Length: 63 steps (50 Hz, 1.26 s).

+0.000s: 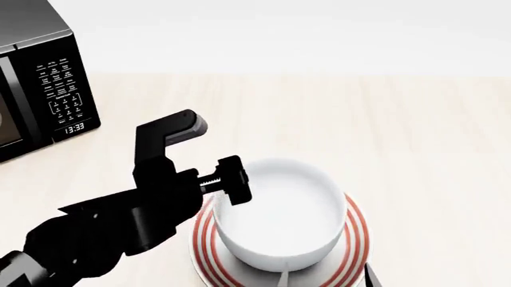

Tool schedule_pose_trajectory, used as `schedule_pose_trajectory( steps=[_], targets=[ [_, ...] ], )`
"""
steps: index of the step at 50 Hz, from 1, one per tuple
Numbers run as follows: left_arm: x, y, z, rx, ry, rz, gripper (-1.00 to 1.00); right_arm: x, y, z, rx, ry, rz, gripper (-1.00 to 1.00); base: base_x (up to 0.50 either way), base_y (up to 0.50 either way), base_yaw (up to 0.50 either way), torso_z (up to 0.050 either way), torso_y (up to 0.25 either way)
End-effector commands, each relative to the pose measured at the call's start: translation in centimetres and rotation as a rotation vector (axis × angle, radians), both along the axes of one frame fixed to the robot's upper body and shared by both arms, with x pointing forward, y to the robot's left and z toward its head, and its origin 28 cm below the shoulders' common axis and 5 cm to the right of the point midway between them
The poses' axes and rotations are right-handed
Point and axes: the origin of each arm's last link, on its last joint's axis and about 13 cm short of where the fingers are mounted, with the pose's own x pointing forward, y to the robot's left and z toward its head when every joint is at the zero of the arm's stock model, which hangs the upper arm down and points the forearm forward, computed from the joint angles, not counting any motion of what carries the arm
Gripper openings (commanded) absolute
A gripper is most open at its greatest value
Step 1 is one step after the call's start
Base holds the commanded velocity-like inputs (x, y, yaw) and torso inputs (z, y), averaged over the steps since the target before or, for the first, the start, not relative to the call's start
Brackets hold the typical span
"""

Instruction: Pick up the white bowl and put it on the plate.

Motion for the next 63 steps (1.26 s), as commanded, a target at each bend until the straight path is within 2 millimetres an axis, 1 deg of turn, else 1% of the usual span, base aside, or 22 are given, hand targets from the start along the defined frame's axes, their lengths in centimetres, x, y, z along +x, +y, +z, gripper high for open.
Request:
schedule_pose_trajectory(
  steps=[1,4,7,8,10,13,15,16,19,26,31,32,33,35,36,43,49,51,52,56,58,63],
  targets=[
    [-0.7,0.7,1.6,0.021,-0.12,0.03,1.0,0.0,0.1,0.1,-0.001,-0.003,0.001,1.0,0.0,0.0,0.0,0.0,0.0],
    [-1.8,1.3,2.7,0.048,-0.216,0.047,1.0,-0.1,0.0,0.5,0.002,-0.016,-0.003,1.0,0.0,0.0,0.0,0.0,0.0],
    [-2.6,1.8,3.3,0.054,-0.299,0.039,1.0,-0.2,-0.1,1.0,0.0,-0.031,-0.008,1.0,0.0,0.0,0.0,0.0,0.0],
    [-3.1,2.0,3.5,0.092,-0.364,0.044,1.0,-0.2,-0.2,1.2,0.001,-0.039,-0.013,1.0,0.0,0.0,0.0,0.0,0.0],
    [-3.6,2.0,3.7,0.1,-0.396,0.033,1.0,-0.2,-0.2,1.5,-0.002,-0.047,-0.016,1.0,0.0,0.0,0.0,0.0,0.0],
    [-5.0,2.4,4.1,0.148,-0.483,0.037,1.0,-0.5,-0.4,2.6,-0.003,-0.081,-0.028,1.0,0.0,0.0,0.0,0.0,0.0],
    [-5.6,2.5,4.1,0.143,-0.49,0.041,1.0,-0.7,-0.5,3.2,-0.005,-0.101,-0.033,1.0,0.0,0.0,0.0,0.0,0.0],
    [-6.2,2.7,4.1,0.153,-0.517,0.047,1.0,-1.0,-0.6,3.9,-0.006,-0.125,-0.035,1.0,0.0,0.0,0.0,0.0,0.0],
    [-7.3,3.0,4.3,0.163,-0.559,0.047,1.0,-1.4,-0.8,4.8,-0.007,-0.157,-0.044,1.0,0.0,0.0,0.0,0.0,0.0],
    [-10.1,4.1,4.1,0.22,-0.669,0.088,1.0,-2.2,-1.1,6.5,-0.014,-0.222,-0.062,1.0,0.0,0.0,0.0,0.0,0.0],
    [-12.1,5.4,2.4,0.3,-0.728,0.15,1.0,-3.1,-1.0,7.8,-0.033,-0.276,-0.062,1.0,0.0,0.0,0.0,0.0,0.0],
    [-12.4,5.5,2.3,0.301,-0.73,0.156,1.0,-3.2,-0.9,7.9,-0.035,-0.28,-0.06,1.0,0.0,0.0,0.0,0.0,0.0],
    [-13.0,5.8,1.9,0.27,-0.692,0.17,1.0,-3.3,-0.9,8.1,-0.038,-0.287,-0.059,1.0,0.0,0.0,0.0,0.0,0.0],
    [-13.6,6.1,1.5,0.273,-0.695,0.181,1.0,-3.5,-0.9,8.3,-0.039,-0.296,-0.057,1.0,0.0,0.0,0.0,0.0,0.0],
    [-14.3,6.4,1.4,0.276,-0.707,0.199,1.0,-3.8,-0.8,8.7,-0.041,-0.308,-0.056,1.0,0.0,0.0,0.0,0.0,0.0],
    [-18.0,7.3,1.8,0.396,-0.89,0.257,1.0,-4.6,-0.7,9.8,-0.036,-0.346,-0.043,1.0,0.0,0.0,0.0,0.0,0.0],
    [-21.1,7.3,2.0,0.361,-0.926,0.281,1.0,-5.1,-0.6,10.2,-0.038,-0.386,-0.025,1.0,0.0,0.0,0.0,0.0,0.0],
    [-21.5,7.3,2.1,0.368,-0.951,0.288,1.0,-5.2,-0.7,10.4,-0.037,-0.395,-0.025,1.0,0.0,0.0,0.0,0.0,0.0],
    [-21.9,7.3,2.4,0.387,-0.987,0.29,1.0,-5.3,-0.7,10.5,-0.04,-0.405,-0.021,1.0,0.0,0.0,0.0,0.0,0.0],
    [-22.9,7.6,3.2,0.382,-1.038,0.317,1.0,-5.5,-0.8,11.0,-0.039,-0.426,-0.02,1.0,0.0,0.0,0.0,0.0,0.0],
    [-23.8,7.5,3.1,0.385,-1.064,0.325,1.0,-5.7,-0.9,11.3,-0.039,-0.44,-0.018,1.0,0.0,0.0,0.0,0.0,0.0],
    [-24.5,7.6,3.1,0.386,-1.096,0.346,1.0,-5.8,-0.9,11.7,-0.039,-0.456,-0.017,1.0,0.0,0.0,0.0,0.0,0.0]
  ],
)
